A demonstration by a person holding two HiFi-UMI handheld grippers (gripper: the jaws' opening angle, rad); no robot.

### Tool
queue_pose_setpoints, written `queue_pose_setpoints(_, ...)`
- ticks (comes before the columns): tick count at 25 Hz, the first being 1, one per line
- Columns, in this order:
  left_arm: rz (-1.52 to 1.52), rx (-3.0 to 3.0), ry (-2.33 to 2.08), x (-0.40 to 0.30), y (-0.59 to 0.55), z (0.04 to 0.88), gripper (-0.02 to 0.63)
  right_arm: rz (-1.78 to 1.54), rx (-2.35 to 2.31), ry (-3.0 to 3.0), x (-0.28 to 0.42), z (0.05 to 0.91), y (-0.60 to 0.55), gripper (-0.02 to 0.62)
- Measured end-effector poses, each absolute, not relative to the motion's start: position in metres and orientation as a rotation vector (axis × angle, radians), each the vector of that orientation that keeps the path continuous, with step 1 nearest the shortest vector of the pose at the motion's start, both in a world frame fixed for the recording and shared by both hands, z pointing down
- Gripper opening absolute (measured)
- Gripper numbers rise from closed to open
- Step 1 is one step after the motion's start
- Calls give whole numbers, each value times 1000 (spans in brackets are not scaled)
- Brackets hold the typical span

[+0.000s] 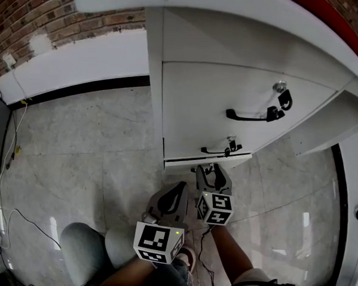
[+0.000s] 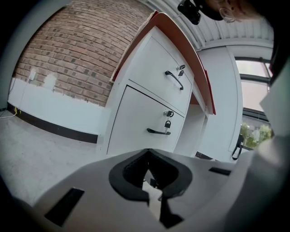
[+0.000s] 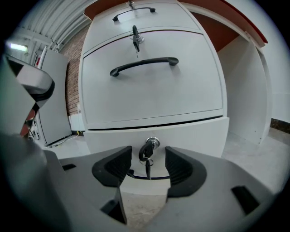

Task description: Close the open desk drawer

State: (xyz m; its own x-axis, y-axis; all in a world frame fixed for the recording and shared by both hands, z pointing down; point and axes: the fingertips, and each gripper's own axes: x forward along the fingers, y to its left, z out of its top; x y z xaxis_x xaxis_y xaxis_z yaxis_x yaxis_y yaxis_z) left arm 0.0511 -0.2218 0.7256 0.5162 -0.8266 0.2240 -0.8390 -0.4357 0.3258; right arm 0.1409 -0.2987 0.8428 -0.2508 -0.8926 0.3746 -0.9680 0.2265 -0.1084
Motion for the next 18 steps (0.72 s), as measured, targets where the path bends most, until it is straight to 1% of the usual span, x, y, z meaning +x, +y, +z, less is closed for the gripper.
queue_pose_setpoints(18, 24, 2328, -1387, 38, -227, 731, 9, 452, 1766, -2271, 139, 841, -306, 218)
